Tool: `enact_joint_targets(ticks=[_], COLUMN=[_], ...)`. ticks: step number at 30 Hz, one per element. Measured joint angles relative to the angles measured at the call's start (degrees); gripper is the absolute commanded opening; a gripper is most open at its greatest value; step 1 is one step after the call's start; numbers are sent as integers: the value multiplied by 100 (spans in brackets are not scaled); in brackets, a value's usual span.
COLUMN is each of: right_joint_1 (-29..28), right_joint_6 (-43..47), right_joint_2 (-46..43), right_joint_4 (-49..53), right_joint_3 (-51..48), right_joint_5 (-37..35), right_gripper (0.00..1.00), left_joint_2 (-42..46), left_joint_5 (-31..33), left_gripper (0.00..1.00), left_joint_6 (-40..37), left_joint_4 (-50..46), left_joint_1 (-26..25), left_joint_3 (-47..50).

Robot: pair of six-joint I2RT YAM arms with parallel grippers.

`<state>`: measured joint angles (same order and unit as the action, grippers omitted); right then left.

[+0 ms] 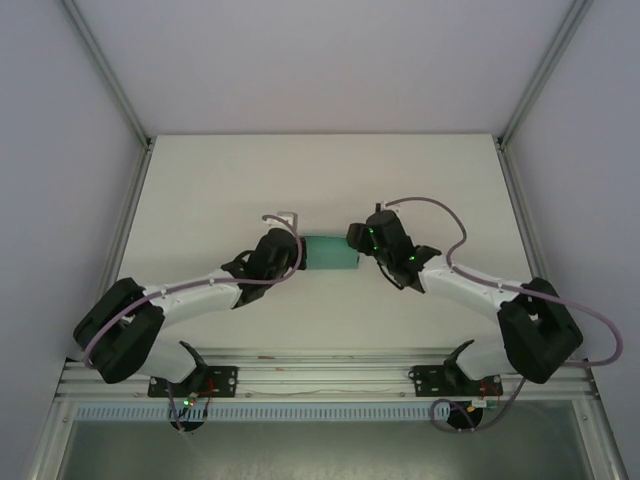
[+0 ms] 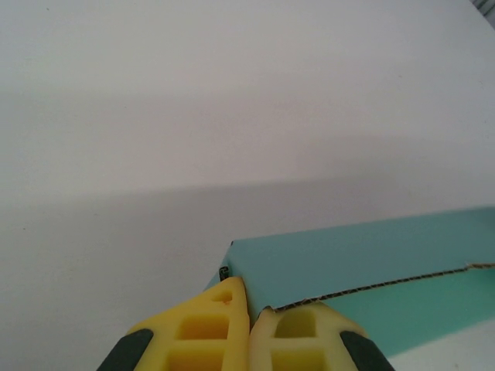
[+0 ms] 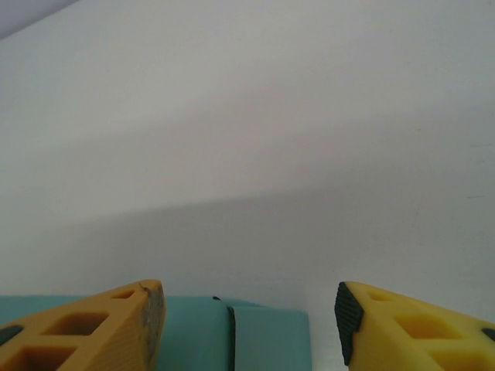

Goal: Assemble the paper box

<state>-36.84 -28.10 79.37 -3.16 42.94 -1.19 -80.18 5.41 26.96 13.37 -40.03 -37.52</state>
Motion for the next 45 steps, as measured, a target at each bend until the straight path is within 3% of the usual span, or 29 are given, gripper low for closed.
enact_joint_targets(ticks=[2, 4, 6, 10, 11, 17, 23, 28, 30, 35, 39, 43, 45], right_joint_1=[17, 20, 22, 26, 26, 26, 26, 26, 26, 50, 120, 144, 170], right_joint_6=[-101, -195, -240, -323, -326, -343, -332, -319, -295, -50, 306, 629, 745], right_joint_2=[20, 20, 20, 107, 144, 297, 297, 306, 319, 424, 603, 772, 872], right_joint_4=[-214, -409, -518, -852, -925, -1239, -1342, -1342, -1349, -1869, -2726, -3648, -4028], right_joint_3=[-103, -229, -286, -455, -459, -498, -551, -551, -553, -763, -1084, -1394, -1499], right_joint_5=[68, 122, 149, 232, 251, 308, 313, 310, 313, 452, 691, 898, 949], right_gripper=[59, 58, 58, 57, 57, 56, 56, 56, 54, 48, 28, 17, 12], left_joint_2=[42, 90, 111, 496, 599, 752, 485, 72, -31, -195, -332, -544, -645], left_joint_5=[-31, -70, -94, -330, -365, -649, -1462, -2122, -2367, -2966, -3296, -3464, -3501], left_gripper=[13, 34, 63, 100, 100, 100, 99, 77, 62, 48, 29, 18, 7], left_joint_6=[-55, -114, -153, -393, -455, -479, -20, 197, 310, 612, 970, 1307, 1473], left_joint_4=[-173, -378, -466, -1427, -1692, -2485, -2352, -1967, -1731, -708, 483, 1731, 2280], left_joint_1=[0, 0, 0, -20, -37, 122, 1099, 1305, 1309, 1403, 1541, 1646, 1663], left_joint_3=[-61, -116, -131, -343, -411, -850, -1034, -968, -800, -256, 286, 748, 942])
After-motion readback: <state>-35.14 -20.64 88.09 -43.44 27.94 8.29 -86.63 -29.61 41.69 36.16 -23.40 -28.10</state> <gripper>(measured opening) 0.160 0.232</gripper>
